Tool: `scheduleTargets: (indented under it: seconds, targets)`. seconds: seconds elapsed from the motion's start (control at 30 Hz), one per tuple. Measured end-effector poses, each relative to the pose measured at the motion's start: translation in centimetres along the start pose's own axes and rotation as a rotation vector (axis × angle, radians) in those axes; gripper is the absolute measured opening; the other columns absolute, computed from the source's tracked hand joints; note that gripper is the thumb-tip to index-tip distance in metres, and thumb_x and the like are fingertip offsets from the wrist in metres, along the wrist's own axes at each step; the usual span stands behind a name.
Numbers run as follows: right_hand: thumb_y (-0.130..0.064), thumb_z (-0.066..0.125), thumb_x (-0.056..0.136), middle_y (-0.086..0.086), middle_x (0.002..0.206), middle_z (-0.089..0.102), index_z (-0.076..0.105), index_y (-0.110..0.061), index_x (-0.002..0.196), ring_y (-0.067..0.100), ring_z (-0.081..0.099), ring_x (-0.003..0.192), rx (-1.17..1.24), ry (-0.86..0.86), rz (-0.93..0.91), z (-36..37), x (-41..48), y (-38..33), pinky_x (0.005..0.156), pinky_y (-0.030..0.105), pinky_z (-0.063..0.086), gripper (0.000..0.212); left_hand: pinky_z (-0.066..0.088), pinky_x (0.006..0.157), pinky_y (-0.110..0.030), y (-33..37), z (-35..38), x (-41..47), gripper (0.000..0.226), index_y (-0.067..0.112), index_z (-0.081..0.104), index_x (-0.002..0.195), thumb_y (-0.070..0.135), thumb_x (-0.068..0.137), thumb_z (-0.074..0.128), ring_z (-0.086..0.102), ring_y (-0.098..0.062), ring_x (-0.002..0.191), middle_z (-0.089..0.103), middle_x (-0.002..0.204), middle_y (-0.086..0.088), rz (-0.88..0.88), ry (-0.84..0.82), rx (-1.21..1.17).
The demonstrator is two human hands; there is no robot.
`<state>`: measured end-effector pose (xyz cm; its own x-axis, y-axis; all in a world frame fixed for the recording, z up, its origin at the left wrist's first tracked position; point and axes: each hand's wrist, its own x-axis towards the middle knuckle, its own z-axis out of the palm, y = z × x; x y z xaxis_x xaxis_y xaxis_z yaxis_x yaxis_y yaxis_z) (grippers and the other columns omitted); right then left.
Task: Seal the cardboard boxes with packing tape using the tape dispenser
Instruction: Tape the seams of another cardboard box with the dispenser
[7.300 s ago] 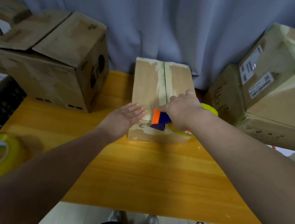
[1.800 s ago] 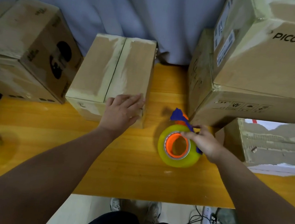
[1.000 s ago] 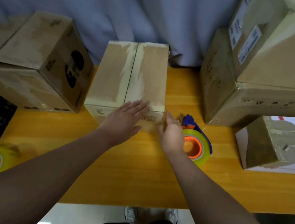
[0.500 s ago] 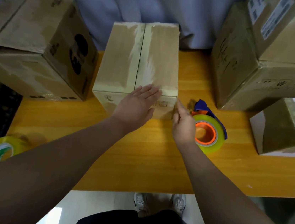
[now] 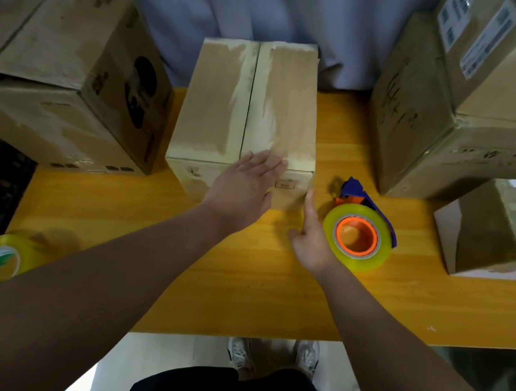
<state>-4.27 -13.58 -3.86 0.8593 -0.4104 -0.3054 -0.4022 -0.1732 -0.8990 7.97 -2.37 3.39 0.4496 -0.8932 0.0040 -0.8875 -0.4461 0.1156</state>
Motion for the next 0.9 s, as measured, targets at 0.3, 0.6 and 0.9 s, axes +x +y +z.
scheduleTargets:
  seconds: [0.3,0.6,0.9]
  targets:
    - [-0.021,0.065,0.090,0.004,0.131,0.059,0.013,-0.033,0.153,0.022,0.057,0.116,-0.534,0.106,-0.095,-5.0,3.3,-3.2,0.092,0.033,0.050,0.082,0.035,0.110,-0.037,-1.0,-0.9,0.5,0.046,0.014,0.045,0.141,0.016,0.095,0.050,0.038,-0.019,0.137,0.042,0.147,-0.001,0.061,0.056,-0.058]
    - [-0.039,0.081,0.072,0.011,0.134,0.053,-0.022,-0.031,0.148,0.026,0.057,0.113,-0.657,0.171,-0.140,-3.7,5.7,-2.8,0.072,0.033,0.048,0.128,0.007,0.114,-0.021,-1.1,-0.3,0.0,0.061,0.023,0.022,0.151,0.038,0.096,0.044,0.013,-0.010,0.145,0.020,0.157,0.006,0.042,0.018,-0.063]
    - [-0.039,0.060,0.087,0.014,0.144,0.047,0.049,-0.020,0.139,0.036,0.045,0.132,-0.788,0.270,-0.794,-6.7,5.5,-3.9,0.103,0.048,0.043,0.056,0.010,0.115,-0.023,-1.3,-0.2,0.1,0.061,0.025,0.019,0.151,0.038,0.097,0.044,0.011,-0.009,0.146,0.016,0.158,0.008,0.056,0.007,-0.057]
